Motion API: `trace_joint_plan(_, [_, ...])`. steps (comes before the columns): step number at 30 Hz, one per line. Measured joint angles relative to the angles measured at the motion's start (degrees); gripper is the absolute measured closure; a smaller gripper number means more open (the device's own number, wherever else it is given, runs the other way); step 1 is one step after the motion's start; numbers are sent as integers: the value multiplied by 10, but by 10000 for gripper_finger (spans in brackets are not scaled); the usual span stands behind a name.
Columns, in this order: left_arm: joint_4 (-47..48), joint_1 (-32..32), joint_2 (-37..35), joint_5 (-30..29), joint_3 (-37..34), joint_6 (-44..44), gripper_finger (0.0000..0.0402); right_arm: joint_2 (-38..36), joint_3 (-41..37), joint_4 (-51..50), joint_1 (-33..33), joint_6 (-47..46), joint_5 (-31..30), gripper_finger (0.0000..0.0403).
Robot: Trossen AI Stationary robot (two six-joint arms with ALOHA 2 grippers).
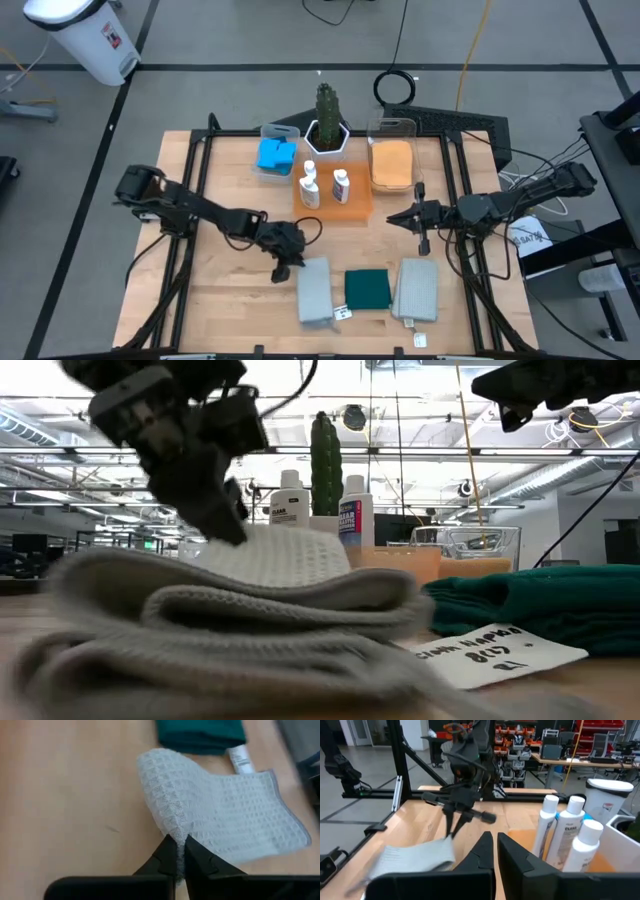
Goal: Pick & Place Kitchen Items
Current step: Put the gray microfiber towel into the transparent bin
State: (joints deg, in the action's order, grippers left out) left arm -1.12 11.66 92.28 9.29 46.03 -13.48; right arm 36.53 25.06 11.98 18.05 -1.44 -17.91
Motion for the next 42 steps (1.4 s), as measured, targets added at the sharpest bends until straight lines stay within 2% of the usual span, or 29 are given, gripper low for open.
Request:
trace_joint_plan(3, [104, 0, -25, -63, 61, 48, 391, 16, 0, 27, 0, 0, 0, 403])
trace_joint_plan(6, [163, 0, -33, -113, 118, 92, 392, 39, 0, 64, 0, 0, -1, 403])
trace_joint_plan(10, [183, 2, -34, -155, 173, 145, 391, 80, 0, 119, 0, 0, -2, 401])
trace_joint_plan(13, [190, 6, -34, -186, 190, 176, 390, 118, 0, 152, 0, 0, -1, 382])
trace_joint_plan(17, [192, 13, -34, -228, 194, 192, 392, 180, 2, 190, 0, 0, -1, 318])
trace_joint_plan(24, [193, 24, -33, -234, 194, 192, 389, 286, 61, 212, -10, -9, -2, 147])
trace_joint_plan(27, [192, 27, -33, -233, 194, 198, 392, 323, 119, 165, -27, -8, -1, 97])
trace_joint_plan(29, [190, 27, -33, -230, 194, 198, 392, 346, 167, 104, -43, -8, 3, 81])
trace_joint_plan(31, [188, 26, -33, -230, 194, 194, 392, 370, 214, 40, -59, -12, 22, 75])
trace_joint_plan(37, [190, 26, -33, -230, 194, 189, 390, 442, 304, -59, -88, -25, 154, 93])
trace_joint_plan(42, [190, 27, -33, -229, 194, 175, 392, 478, 317, -72, -95, -22, 167, 123])
